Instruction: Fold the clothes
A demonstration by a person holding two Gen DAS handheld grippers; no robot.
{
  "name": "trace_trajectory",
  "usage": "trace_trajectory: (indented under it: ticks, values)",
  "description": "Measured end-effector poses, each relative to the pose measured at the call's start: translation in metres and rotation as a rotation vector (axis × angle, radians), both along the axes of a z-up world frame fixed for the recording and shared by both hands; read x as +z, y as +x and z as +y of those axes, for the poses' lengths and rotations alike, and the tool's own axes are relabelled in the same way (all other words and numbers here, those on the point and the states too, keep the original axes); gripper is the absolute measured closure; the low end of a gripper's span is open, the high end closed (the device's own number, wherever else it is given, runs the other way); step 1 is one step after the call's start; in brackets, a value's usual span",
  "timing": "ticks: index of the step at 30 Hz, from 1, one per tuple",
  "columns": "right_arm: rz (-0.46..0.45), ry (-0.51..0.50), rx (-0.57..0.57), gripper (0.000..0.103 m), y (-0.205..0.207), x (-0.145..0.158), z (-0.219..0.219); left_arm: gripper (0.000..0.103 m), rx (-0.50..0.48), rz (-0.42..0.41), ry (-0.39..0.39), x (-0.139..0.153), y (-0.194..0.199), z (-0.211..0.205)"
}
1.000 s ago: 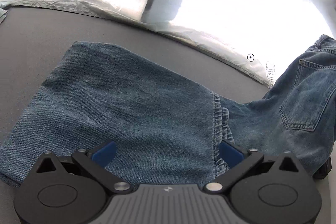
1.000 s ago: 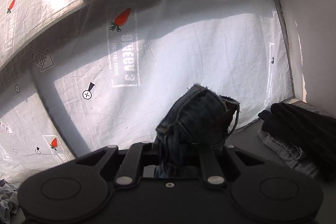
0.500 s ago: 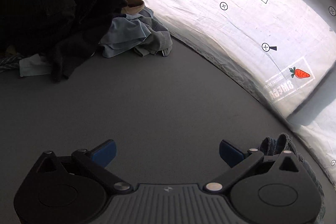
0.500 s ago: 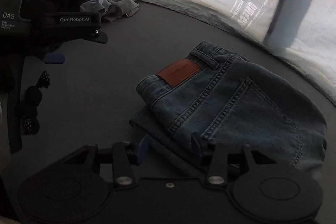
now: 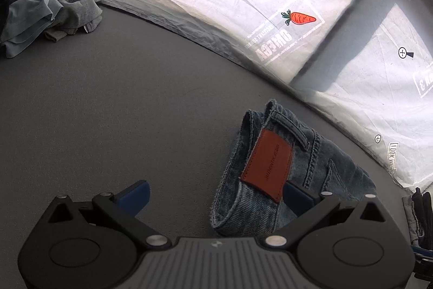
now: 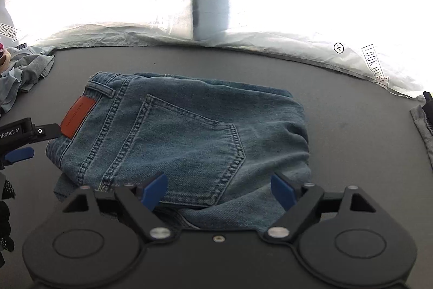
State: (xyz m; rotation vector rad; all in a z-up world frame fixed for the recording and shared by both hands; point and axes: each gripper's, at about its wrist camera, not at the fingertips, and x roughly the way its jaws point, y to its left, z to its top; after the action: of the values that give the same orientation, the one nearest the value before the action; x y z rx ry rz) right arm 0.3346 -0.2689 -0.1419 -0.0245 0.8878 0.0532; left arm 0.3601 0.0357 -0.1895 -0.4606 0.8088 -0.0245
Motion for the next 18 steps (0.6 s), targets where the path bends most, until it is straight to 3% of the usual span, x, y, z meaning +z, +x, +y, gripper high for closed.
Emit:
trace_trajectory:
  ticks: [4,9,18]
  values:
    - [0.057,0.062,-0.137,0.017,0.007,-0.014,-0.041,0.0,-0.065,0.021,0.003,-0.007,0.016,-0.013]
    - [0.128,0.156,-0.204,0.015,0.019,-0.035,-0.067,0.0,-0.116,0.076,-0.052,-0.023,0.036,-0.025]
    - [0.169,0.287,-0.178,0.01,0.049,-0.059,-0.085,0.0,-0.163,0.065,-0.042,-0.026,0.044,-0.033]
